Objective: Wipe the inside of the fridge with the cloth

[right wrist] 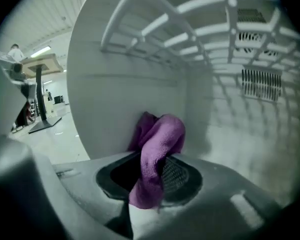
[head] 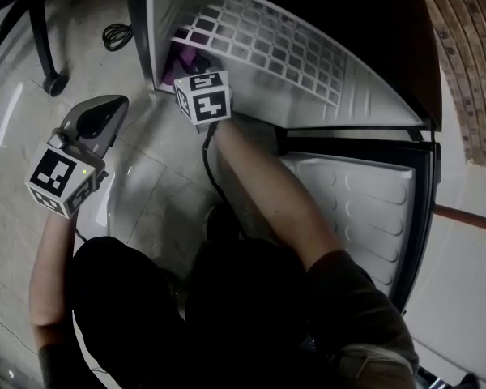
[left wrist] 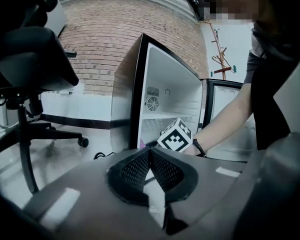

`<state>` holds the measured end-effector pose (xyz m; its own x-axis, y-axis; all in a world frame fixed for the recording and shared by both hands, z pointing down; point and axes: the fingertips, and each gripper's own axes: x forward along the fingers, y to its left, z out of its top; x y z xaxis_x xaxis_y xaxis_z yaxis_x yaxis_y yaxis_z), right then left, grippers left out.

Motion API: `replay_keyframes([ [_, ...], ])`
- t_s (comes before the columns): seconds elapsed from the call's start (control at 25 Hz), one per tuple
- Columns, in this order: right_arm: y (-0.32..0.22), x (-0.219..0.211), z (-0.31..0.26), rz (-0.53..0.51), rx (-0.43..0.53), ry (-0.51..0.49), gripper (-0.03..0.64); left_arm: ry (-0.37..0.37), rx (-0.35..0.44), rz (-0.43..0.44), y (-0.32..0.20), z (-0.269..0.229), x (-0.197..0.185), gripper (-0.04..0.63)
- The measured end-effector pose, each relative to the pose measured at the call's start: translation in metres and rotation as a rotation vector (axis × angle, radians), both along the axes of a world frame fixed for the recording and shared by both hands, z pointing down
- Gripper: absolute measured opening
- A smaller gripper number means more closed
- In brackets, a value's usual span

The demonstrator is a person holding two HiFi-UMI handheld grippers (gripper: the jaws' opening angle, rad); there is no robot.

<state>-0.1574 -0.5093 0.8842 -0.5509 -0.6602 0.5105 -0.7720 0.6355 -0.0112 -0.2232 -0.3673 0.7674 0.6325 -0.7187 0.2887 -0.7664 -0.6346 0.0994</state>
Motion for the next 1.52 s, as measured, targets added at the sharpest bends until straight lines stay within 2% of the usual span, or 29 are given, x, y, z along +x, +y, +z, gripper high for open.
replay_keyframes([
  [0.08, 0.003, 0.007, 0.014, -0.005, -0.020, 0.043, 0.087, 0.008, 0.002, 0.013, 0.000, -0.001, 0.005, 0.017],
  [0.2, 0.005, 0.014, 0.016, 0.001, -0.016, 0.052, 0.087, 0.008, -0.014, 0.034, 0.002, 0.001, 0.010, 0.017],
  [0.44, -0.003, 0.062, 0.023, 0.113, -0.032, 0.144, 0.087, 0.008, -0.032, 0.066, -0.003, 0.009, 0.027, 0.017],
  [0.56, -0.003, 0.106, 0.024, 0.210, -0.042, 0.182, 0.087, 0.003, -0.034, 0.100, -0.008, 0.010, 0.043, 0.017],
  [0.72, 0.000, 0.188, 0.026, 0.417, -0.040, 0.266, 0.089, 0.027, -0.047, 0.166, -0.015, 0.013, 0.074, 0.017],
  [0.84, 0.012, 0.239, 0.027, 0.549, -0.073, 0.345, 0.089, 0.045, -0.050, 0.205, -0.020, 0.014, 0.093, 0.017],
  [0.92, 0.020, 0.260, 0.028, 0.621, -0.112, 0.354, 0.084, 0.051, -0.053, 0.214, -0.024, 0.015, 0.103, 0.017],
  [1.0, 0.025, 0.269, 0.030, 0.663, -0.140, 0.332, 0.086, 0.057, -0.052, 0.224, -0.028, 0.016, 0.113, 0.018],
  [1.12, 0.028, 0.264, 0.009, 0.678, -0.069, 0.295, 0.086, 0.070, -0.051, 0.244, -0.032, 0.016, 0.126, 0.017],
  [1.24, 0.032, 0.257, -0.032, 0.738, 0.016, 0.158, 0.086, 0.086, -0.047, 0.266, -0.034, 0.013, 0.135, 0.017],
  [1.52, 0.045, 0.264, -0.080, 0.891, 0.040, -0.131, 0.086, 0.124, -0.056, 0.280, -0.033, 0.007, 0.147, 0.017],
])
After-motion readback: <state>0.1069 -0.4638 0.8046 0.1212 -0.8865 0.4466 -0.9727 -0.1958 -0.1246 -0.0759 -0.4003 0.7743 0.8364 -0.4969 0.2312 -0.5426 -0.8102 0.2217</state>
